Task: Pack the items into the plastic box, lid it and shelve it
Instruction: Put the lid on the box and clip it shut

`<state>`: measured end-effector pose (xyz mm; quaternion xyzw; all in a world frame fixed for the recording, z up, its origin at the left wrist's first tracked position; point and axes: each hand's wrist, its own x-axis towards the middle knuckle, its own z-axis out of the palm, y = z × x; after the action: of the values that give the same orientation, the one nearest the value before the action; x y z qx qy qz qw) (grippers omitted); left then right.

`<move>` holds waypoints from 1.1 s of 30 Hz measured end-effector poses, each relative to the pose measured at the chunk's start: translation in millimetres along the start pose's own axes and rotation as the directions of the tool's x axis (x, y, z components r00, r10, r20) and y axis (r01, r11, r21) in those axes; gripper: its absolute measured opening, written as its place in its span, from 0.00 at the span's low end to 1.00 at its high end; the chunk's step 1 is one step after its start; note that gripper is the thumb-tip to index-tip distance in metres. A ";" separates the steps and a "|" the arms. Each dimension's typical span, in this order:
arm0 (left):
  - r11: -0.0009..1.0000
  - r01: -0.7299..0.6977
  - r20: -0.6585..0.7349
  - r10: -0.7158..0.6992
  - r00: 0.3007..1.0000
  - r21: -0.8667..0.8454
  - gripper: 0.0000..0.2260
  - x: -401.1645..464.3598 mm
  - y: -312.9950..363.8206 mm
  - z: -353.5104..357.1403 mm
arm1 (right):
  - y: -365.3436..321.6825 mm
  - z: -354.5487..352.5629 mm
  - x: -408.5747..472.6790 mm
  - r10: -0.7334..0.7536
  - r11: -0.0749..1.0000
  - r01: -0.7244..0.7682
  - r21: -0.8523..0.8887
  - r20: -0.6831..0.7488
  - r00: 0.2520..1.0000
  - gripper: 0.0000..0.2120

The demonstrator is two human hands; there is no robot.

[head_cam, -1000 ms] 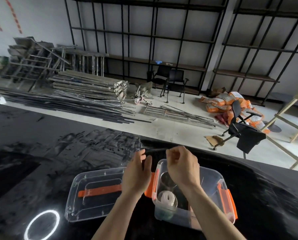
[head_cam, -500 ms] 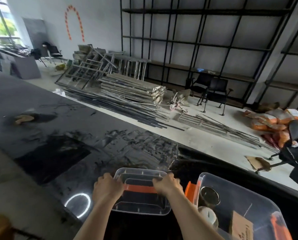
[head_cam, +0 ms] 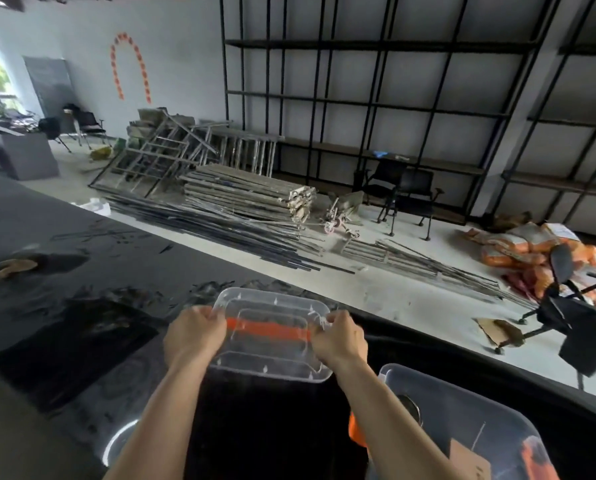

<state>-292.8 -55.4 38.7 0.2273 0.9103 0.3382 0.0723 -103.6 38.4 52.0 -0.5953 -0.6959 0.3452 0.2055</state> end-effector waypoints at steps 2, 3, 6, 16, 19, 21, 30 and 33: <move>0.996 -0.051 0.003 0.051 0.999 -0.068 0.17 2.2 31.9 -1.2 | 1.8 -31.4 7.7 -0.015 0.998 0.021 0.060 -0.087 0.996 0.18; 0.991 -0.066 0.018 0.069 0.997 -0.117 0.16 0.4 47.5 1.2 | 5.0 -48.1 11.7 -0.001 0.996 0.013 0.093 -0.127 0.992 0.19; 0.972 -0.117 0.087 0.137 0.987 -0.206 0.17 -14.8 90.7 17.9 | 23.6 -101.1 23.1 0.082 0.977 -0.030 0.209 -0.249 0.965 0.18; 0.887 -0.277 0.321 0.402 0.858 -0.369 0.13 -99.5 175.4 84.3 | 134.5 -224.4 4.1 0.461 0.802 -0.191 0.566 -0.385 0.799 0.17; 0.878 -0.247 0.339 0.398 0.853 -0.410 0.15 -117.2 185.7 92.9 | 158.8 -234.8 -5.1 0.520 0.740 -0.195 0.643 -0.364 0.773 0.15; 0.857 -0.228 0.323 0.402 0.857 -0.462 0.13 -123.2 191.8 95.0 | 169.2 -238.6 -6.4 0.539 0.704 -0.179 0.687 -0.353 0.765 0.14; 0.574 -0.108 0.209 0.459 0.864 -0.811 0.08 -138.3 200.0 97.3 | 169.1 -249.3 2.1 0.503 0.470 0.072 0.880 -0.334 0.797 0.10; 0.457 0.059 0.269 0.409 0.872 -0.887 0.09 -140.8 194.6 94.1 | 166.6 -248.2 -0.4 0.468 0.513 0.056 0.856 -0.334 0.818 0.12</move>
<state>-70.2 64.2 90.2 0.3246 0.5351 0.6978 0.3483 183.9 105.4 99.3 -0.5749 -0.2789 0.4793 0.6017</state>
